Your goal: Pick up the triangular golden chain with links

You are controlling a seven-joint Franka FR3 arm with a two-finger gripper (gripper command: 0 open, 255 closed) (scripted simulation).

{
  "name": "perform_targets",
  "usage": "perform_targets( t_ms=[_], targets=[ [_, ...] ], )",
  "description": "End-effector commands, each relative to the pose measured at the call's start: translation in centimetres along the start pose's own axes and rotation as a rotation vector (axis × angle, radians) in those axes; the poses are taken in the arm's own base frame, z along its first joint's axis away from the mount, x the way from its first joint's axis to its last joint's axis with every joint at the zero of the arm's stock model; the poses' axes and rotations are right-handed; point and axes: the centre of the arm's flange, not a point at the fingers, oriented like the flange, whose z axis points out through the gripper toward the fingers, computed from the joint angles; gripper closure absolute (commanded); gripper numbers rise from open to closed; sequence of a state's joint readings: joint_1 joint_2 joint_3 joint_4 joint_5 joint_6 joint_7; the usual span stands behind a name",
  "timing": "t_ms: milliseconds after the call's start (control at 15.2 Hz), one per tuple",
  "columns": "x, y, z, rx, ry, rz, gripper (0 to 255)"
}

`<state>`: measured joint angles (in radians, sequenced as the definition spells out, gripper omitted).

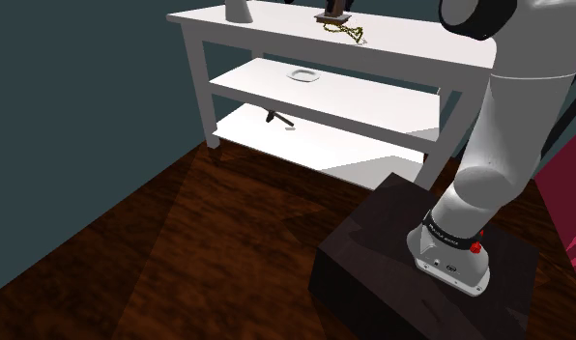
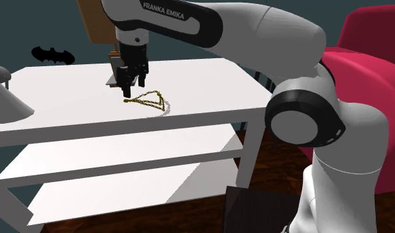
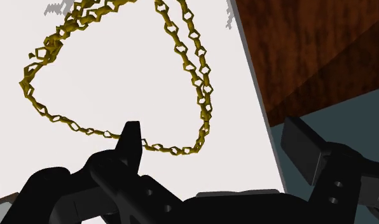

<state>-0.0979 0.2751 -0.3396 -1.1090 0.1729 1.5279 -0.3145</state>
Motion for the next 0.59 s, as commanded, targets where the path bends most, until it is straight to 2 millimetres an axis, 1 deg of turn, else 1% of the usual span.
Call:
perform_targets(
  t_ms=[0,198,264,396,462,528],
  targets=[
    [0.1,0.1,0.8,0.001,0.001,-0.002,0],
    [-0.2,0.2,2.4,0.001,0.001,-0.002,0],
    [-0.4,0.2,3.2,0.001,0.001,-0.002,0],
    [-0.4,0.2,3.2,0.001,0.001,-0.002,0],
    [-0.3,0.2,3.2,0.001,0.001,-0.002,255],
    [-0.3,0.2,3.3,0.001,0.001,-0.002,255]
  ],
)
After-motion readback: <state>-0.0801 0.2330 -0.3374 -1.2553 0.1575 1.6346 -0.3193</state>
